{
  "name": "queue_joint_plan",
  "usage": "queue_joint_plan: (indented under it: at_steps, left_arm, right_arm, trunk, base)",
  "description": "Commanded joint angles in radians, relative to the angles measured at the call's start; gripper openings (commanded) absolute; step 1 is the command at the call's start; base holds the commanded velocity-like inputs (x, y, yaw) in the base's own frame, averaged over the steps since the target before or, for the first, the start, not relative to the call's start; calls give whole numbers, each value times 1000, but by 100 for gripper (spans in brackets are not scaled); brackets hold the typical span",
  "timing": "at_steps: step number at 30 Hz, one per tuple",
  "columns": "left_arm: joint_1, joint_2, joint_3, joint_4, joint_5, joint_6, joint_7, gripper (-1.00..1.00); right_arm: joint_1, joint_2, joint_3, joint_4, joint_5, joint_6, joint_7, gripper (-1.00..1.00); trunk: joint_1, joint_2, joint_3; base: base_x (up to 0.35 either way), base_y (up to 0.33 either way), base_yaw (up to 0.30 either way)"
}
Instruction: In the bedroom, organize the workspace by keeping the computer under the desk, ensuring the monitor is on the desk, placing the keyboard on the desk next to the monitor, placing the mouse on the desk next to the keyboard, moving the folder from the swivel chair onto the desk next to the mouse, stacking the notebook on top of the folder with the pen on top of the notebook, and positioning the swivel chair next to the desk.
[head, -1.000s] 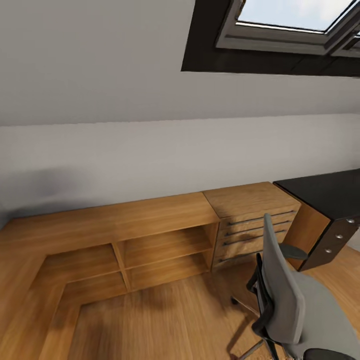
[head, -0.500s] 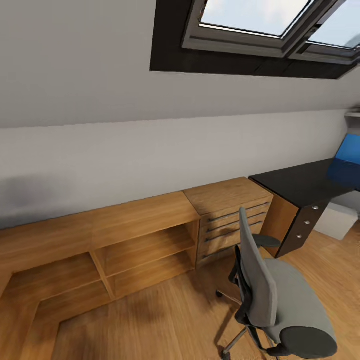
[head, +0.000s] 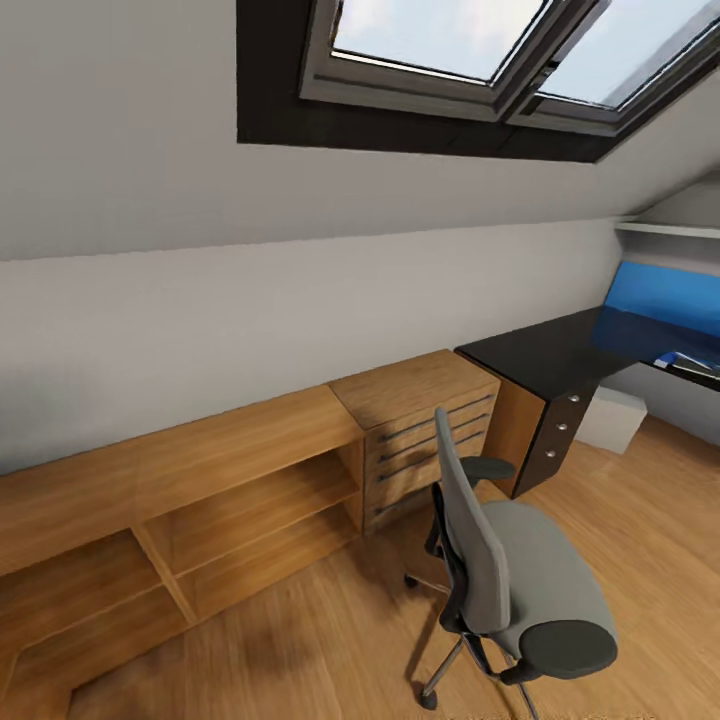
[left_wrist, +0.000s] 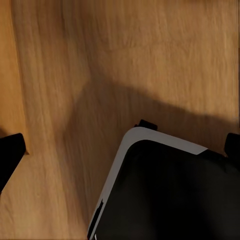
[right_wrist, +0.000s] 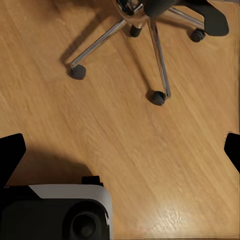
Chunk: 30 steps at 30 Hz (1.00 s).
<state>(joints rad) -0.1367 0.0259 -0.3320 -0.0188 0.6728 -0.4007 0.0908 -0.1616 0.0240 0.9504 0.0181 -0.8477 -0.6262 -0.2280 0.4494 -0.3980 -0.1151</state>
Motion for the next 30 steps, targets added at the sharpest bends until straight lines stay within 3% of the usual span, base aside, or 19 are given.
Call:
queue_joint_plan:
  at_steps: [1,14,30]
  left_arm:
    - [0,0,-9,-1,1,-1,7,100]
    - [0,0,-9,-1,1,-1,7,100]
    - [0,0,-9,-1,1,0,7,100]
  right_arm:
    - [-1,1,8,2,-1,-1,-7,100]
    - [-1,1,8,2,-1,-1,-7,100]
    - [-1,2,8,2,-1,-1,-7,100]
  trunk:
    - [1,-2,-2]
    - [1,-2,3]
    - [1,-2,9]
  base:
    - [0,0,-268]
    - [0,0,-253]
    - [0,0,-150]
